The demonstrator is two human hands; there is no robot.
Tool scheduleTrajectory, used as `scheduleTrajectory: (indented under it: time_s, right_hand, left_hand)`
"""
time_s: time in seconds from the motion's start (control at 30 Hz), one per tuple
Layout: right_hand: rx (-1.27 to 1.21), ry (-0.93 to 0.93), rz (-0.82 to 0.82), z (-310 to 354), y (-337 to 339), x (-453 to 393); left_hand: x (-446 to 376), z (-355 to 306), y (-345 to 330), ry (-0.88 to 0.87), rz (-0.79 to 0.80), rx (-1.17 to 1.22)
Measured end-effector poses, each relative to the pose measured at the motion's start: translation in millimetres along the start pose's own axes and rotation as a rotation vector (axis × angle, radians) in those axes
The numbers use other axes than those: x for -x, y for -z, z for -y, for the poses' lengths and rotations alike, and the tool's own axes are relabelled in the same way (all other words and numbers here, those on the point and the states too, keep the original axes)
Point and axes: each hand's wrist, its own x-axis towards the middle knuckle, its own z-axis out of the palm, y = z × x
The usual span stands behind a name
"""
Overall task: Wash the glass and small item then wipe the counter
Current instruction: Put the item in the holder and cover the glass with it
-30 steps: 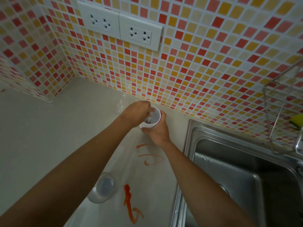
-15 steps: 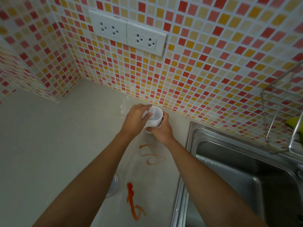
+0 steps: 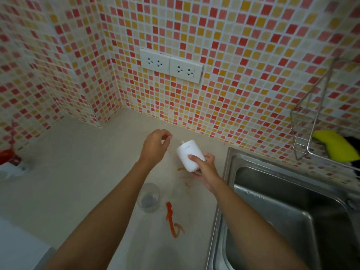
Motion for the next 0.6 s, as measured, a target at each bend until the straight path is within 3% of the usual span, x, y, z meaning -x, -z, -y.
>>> scheduleTrajectory:
  time_s: [0.27, 0.43, 0.6]
  right_hand:
    - [-0.347, -0.099, 0.105, -28.1, 3.1, 31.4]
    - [-0.267, -0.060, 0.060, -39.8, -2.9, 45.2]
    - [-0.168, -0.052, 0.087, -48.1, -23.4, 59.4]
  left_hand:
    - [90.8, 60.5, 19.5, 0.265, -0.057, 0.111]
    - [148.5, 95.5, 10.9, 0.393, 0.178, 0.118]
    - [167.8, 105.4, -4.1, 0.373, 0.303, 0.210]
